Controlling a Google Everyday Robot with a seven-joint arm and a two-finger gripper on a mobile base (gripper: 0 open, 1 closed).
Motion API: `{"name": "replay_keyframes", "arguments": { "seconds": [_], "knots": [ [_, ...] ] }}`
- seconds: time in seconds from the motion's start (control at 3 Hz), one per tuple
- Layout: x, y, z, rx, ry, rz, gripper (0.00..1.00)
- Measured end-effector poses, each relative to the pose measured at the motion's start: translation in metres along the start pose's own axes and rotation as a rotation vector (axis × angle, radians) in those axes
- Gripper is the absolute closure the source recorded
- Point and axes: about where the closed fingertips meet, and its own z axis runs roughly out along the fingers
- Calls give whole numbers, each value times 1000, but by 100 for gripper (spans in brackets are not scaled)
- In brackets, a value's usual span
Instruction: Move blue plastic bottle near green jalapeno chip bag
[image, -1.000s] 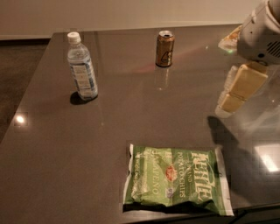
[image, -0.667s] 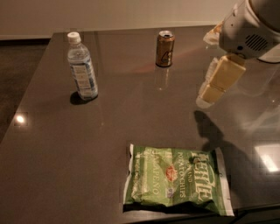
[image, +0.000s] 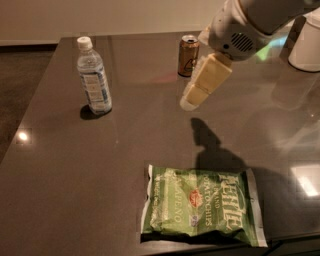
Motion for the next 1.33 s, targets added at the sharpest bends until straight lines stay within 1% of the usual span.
{"name": "replay_keyframes", "arguments": {
  "seconds": [0.33,0.67,1.0,1.33],
  "knots": [
    [-33,-2,20,-3,-53,1,0],
    [-65,-2,42,-31,-108,12,0],
    [-92,-2,65,-60,-153,28,0],
    [-117,2,88,-57,-187,34,0]
  ]
}}
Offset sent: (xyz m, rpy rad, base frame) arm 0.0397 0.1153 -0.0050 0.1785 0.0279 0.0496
